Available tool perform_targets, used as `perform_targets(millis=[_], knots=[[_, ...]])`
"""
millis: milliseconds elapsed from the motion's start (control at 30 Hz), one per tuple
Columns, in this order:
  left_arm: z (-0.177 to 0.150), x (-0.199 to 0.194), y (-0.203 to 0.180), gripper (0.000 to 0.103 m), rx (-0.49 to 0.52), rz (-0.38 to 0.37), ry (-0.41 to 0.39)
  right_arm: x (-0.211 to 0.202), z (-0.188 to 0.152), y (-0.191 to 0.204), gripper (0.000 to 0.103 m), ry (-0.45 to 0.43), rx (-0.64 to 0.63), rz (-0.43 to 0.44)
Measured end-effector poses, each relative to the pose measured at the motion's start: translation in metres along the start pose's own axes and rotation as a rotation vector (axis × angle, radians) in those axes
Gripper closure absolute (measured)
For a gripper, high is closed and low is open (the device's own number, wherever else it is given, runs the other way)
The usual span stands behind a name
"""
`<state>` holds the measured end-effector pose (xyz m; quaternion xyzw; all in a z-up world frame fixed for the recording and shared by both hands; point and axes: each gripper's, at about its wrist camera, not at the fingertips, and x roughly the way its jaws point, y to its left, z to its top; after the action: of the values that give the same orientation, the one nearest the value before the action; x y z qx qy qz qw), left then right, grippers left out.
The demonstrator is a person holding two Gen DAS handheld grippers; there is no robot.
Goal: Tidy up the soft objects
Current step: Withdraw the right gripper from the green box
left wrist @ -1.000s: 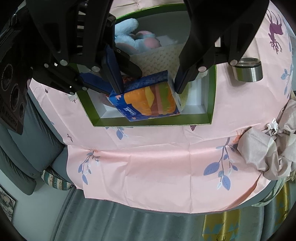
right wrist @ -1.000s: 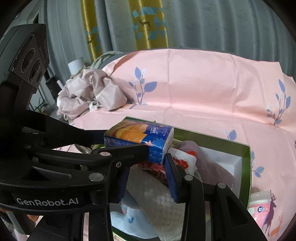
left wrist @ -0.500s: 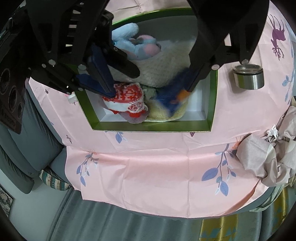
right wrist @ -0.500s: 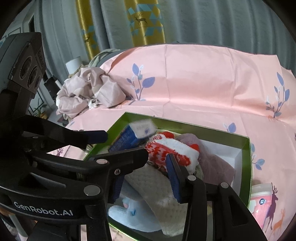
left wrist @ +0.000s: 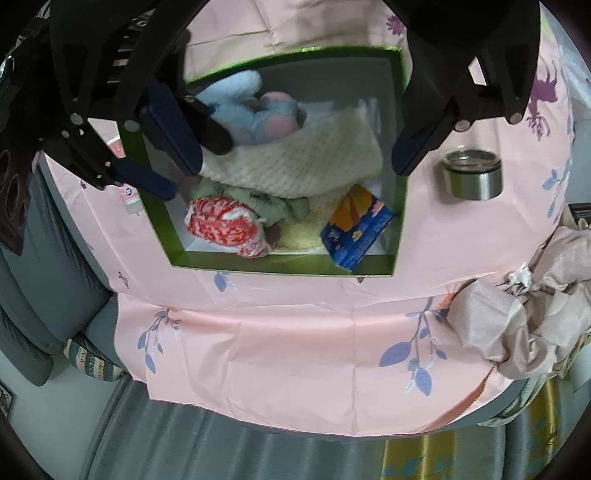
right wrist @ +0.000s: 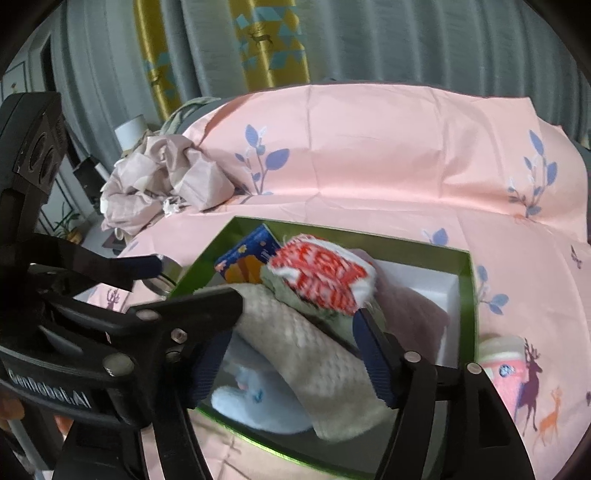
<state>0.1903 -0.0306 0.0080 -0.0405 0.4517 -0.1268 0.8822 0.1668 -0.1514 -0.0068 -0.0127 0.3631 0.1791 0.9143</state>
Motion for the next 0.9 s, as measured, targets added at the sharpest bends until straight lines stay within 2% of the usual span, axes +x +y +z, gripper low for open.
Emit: perform_targets(millis=[100,133,333,400,500,733,900], knots=[[-0.005,-0.008,0.0,0.001,0.004,0.052,0.002,-0.008,-0.005,-0.002,0.019,0.009,0.01,-0.034],[-0.007,-0.011,0.0,0.001,0.003,0.059,0.004,-0.011,-0.007,-0.002,0.018,0.01,0.011,-0.043],[-0.02,-0.027,-0.001,0.001,-0.014,0.105,0.021,-0.03,-0.019,-0.007,0.017,0.024,0.034,-0.109],[-0.026,-0.029,-0.003,0.001,-0.006,0.144,0.047,-0.037,-0.021,-0.009,0.012,0.03,0.048,-0.127],[-0.032,-0.033,-0.004,0.001,-0.006,0.185,0.06,-0.046,-0.025,-0.01,0.012,0.043,0.053,-0.146],[-0.044,-0.048,-0.007,0.001,-0.02,0.232,0.097,-0.066,-0.028,-0.009,0.012,0.053,0.074,-0.189],[-0.048,-0.058,-0.01,0.001,-0.016,0.239,0.093,-0.079,-0.025,-0.008,0.012,0.051,0.091,-0.197]])
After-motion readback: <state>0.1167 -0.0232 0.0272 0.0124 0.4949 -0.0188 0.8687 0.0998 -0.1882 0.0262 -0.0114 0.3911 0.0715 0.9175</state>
